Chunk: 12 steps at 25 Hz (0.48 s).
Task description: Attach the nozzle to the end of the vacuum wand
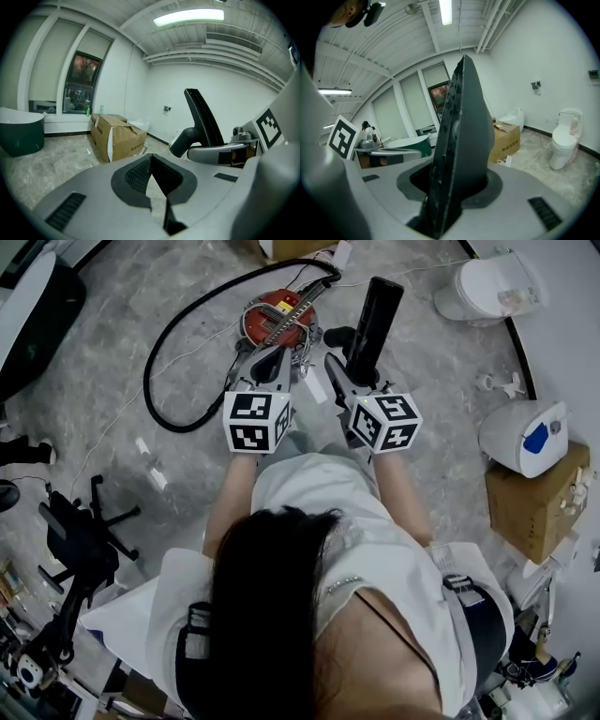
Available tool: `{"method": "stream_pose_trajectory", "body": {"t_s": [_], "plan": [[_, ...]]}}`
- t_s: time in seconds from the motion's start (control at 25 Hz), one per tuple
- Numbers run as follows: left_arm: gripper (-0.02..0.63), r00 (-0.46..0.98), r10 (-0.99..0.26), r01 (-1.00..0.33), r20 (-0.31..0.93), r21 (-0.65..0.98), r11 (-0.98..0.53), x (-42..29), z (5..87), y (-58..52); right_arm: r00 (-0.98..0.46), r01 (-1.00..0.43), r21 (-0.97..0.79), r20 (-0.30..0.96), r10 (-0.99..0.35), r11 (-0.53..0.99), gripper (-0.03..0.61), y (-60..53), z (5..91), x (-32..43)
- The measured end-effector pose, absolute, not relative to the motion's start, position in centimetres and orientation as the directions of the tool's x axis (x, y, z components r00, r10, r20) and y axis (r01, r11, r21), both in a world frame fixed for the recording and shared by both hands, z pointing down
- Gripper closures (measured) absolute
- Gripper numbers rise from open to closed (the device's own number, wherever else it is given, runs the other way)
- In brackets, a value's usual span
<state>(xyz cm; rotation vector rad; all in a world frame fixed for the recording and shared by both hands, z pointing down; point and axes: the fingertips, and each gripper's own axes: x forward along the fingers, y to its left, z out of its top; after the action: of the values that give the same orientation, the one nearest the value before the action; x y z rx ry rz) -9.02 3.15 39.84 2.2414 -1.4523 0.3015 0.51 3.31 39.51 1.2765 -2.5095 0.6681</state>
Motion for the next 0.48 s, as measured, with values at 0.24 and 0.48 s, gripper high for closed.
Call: {"method": "stream_pose_trajectory", "body": {"t_s": [0.24, 0.48], "plan": [[0.612, 0.442, -0.791, -0.896, 0.423, 0.247, -0.369, -9.52, 40.14, 2.31, -0.562, -0.827, -0.29, 0.416, -0.715, 0.481, 0.422, 2.49, 39.55, 0.35], [0.612, 0.48, -0.776, -0.873, 0.409, 0.306, -0.38, -10.02, 39.93, 2.27, -0.556, -0.831, -0.298, 0.41, -0.723, 0.47, 0.422, 2.51, 39.55, 0.11]]}}
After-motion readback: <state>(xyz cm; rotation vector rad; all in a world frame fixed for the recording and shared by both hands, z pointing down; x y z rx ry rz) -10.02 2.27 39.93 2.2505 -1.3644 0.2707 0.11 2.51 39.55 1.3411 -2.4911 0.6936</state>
